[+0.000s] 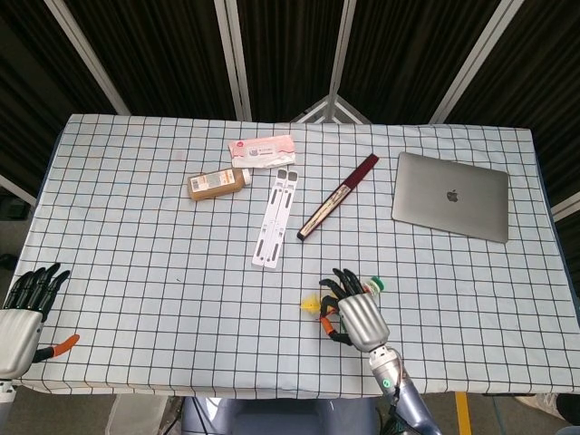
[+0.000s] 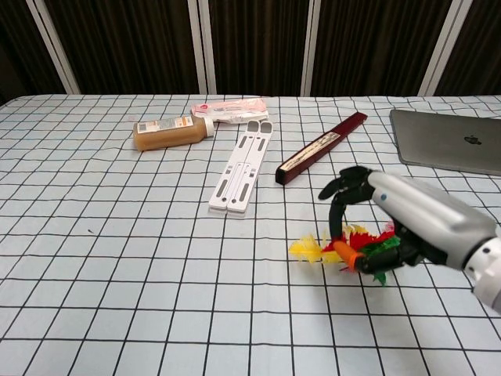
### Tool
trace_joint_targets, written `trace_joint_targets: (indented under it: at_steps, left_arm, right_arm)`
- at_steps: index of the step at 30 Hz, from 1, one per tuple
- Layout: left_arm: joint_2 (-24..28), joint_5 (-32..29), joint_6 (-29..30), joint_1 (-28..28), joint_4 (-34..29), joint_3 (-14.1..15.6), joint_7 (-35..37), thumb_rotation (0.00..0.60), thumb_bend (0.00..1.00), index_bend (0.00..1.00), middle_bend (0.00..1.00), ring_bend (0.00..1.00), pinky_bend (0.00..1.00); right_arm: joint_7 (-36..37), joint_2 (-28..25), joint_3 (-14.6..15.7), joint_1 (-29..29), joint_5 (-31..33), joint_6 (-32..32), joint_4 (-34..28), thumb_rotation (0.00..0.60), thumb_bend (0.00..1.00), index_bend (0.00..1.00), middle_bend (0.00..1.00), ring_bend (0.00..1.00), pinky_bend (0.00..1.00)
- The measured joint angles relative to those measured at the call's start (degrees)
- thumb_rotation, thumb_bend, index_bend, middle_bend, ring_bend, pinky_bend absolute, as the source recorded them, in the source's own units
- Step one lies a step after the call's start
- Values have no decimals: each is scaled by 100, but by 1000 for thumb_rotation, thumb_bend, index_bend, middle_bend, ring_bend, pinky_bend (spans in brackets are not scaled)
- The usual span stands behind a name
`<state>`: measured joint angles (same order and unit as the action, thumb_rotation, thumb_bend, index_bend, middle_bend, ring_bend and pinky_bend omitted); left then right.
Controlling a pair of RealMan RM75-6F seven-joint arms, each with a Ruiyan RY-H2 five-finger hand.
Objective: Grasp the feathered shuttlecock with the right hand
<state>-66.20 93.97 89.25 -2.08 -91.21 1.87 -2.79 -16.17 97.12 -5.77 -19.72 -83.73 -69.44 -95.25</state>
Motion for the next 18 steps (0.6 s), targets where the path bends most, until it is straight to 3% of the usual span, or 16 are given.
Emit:
trace_joint_targets:
  at_steps: [10, 18]
  left_arm:
    - [-14, 8, 11, 5, 0, 1, -39, 600, 0, 0, 0, 0, 0]
    - [-33, 5, 1, 7, 0, 7, -106, 600, 0, 0, 0, 0, 0]
  right_arm:
    - [-341, -1020, -893, -42, 528, -312, -912, 600, 564, 624, 237, 0, 0]
    - [-236, -1490, -1086, 65, 1136, -356, -995, 600, 564, 624, 237, 0, 0]
